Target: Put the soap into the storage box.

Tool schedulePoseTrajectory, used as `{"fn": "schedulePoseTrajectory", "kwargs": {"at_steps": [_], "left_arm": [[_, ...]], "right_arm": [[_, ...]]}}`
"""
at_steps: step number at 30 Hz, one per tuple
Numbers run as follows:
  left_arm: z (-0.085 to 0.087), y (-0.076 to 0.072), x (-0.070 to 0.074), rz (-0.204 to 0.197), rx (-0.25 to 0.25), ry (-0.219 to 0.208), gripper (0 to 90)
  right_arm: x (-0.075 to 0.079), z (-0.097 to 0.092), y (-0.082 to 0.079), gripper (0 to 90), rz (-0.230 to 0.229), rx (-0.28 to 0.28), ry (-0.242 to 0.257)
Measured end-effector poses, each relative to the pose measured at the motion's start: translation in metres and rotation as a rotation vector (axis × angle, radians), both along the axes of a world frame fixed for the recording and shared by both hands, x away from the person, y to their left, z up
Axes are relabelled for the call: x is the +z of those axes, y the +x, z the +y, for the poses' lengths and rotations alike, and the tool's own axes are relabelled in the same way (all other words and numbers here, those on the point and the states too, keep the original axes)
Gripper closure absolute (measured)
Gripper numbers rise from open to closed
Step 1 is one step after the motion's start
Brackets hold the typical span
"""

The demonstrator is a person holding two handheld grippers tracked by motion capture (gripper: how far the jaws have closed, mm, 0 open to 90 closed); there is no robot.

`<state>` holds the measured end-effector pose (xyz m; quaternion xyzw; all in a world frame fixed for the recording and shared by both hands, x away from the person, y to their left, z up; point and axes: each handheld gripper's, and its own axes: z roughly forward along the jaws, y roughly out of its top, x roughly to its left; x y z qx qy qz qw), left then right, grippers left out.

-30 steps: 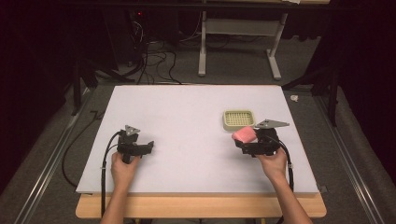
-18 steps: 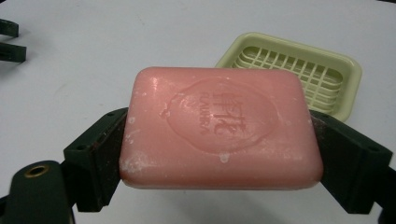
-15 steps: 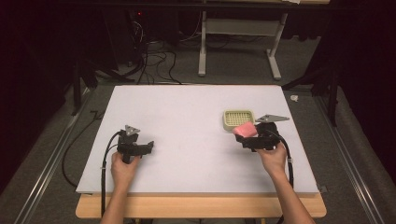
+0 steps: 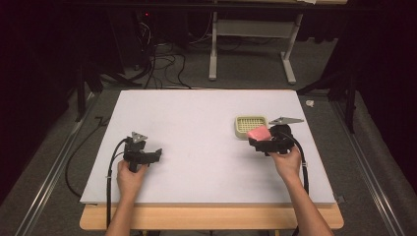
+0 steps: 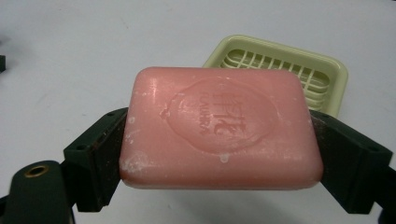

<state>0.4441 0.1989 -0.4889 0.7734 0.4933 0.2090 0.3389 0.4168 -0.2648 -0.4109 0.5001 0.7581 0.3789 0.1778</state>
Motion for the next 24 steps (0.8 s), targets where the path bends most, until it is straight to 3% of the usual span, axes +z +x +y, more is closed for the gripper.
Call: {"fn": "schedulePoseTrajectory", "kwargs": {"at_steps": [24], "left_arm": [[0.000,0.000,0.000,-0.001,0.000,0.000,15.7]], "right_arm": [[-0.004,0.010,0.034,13.9,0.033,-0.054,-0.033]]}}
